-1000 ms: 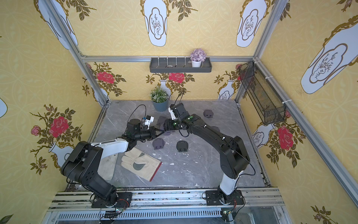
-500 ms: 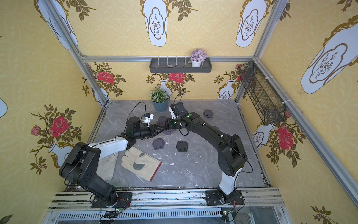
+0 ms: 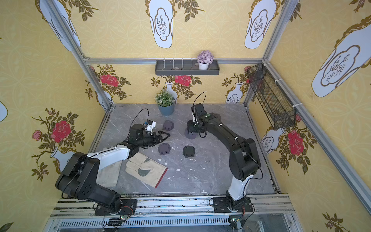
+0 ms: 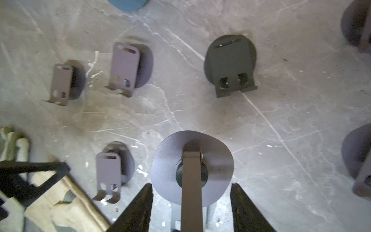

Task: Open the phone stand
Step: Open the phone stand, then place the phone stand at the center of the board.

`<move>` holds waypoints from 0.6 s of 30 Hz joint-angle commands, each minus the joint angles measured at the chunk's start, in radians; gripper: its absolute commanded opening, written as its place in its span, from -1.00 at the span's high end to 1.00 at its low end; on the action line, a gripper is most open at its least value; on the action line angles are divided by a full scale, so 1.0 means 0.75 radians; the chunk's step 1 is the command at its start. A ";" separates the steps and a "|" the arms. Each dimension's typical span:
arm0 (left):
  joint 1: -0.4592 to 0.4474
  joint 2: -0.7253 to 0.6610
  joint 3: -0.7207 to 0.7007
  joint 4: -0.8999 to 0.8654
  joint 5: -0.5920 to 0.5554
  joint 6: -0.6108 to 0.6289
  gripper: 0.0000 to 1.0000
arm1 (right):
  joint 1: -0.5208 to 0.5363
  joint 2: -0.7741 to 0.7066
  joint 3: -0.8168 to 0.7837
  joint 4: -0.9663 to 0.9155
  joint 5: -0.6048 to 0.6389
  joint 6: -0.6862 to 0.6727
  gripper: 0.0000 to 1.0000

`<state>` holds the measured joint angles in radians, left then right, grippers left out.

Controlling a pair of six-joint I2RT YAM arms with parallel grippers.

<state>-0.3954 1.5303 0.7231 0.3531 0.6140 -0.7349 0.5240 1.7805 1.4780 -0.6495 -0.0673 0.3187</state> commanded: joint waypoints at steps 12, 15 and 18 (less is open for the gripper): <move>-0.001 -0.020 -0.017 -0.089 0.008 0.084 -0.98 | -0.188 0.443 0.548 -0.344 0.225 -0.126 0.20; -0.002 -0.010 -0.009 -0.107 0.011 0.123 -0.98 | -0.222 0.547 0.701 -0.418 0.263 -0.138 0.21; 0.000 0.004 -0.001 -0.111 0.013 0.127 -0.98 | -0.269 0.604 0.787 -0.435 0.253 -0.145 0.21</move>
<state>-0.3954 1.5215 0.7177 0.2852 0.6182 -0.6704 0.3424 2.2147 2.0300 -0.9245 0.0925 0.2306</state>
